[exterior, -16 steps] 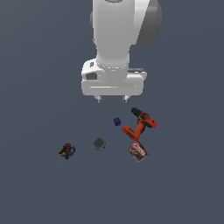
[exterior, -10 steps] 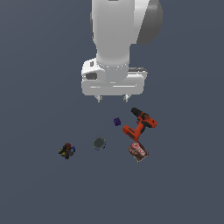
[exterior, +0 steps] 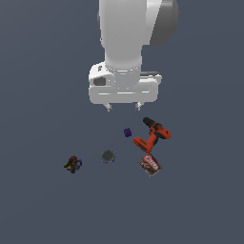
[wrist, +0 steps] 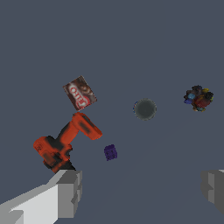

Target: Pick up a designated object from a clutter of objects.

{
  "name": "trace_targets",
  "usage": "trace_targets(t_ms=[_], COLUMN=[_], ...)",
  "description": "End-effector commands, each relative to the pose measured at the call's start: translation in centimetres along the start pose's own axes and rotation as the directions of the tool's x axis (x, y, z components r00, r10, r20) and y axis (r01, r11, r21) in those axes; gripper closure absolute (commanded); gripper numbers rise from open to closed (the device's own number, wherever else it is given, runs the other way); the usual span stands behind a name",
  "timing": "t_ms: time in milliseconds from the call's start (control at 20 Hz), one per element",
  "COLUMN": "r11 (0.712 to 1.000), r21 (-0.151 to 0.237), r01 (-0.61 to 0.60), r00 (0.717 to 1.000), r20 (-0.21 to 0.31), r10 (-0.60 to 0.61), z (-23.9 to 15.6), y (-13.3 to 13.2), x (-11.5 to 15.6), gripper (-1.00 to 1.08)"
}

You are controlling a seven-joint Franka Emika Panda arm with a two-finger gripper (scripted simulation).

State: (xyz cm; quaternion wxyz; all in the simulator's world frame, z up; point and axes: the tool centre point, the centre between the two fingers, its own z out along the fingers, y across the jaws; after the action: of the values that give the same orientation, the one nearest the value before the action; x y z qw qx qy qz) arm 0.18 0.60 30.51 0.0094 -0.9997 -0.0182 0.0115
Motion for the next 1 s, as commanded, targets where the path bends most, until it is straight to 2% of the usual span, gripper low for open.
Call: trace_targets(t_ms=[0,450,950], r11=[1.0,0.999,0.991], r21=[0.0,0.0,-0.005], r01=[-0.005,-0.048,-0.133], r00=[1.0,0.999,0.991], r20=[0.0,-0.005,-0.017], r10=[0.005,0.048,0.133], z=[0.5,5.4,15.9], y=[0.2,1.9,5.5], x=[0.2,2.5,5.1], gripper=[-0.92,-0.92,-0.92])
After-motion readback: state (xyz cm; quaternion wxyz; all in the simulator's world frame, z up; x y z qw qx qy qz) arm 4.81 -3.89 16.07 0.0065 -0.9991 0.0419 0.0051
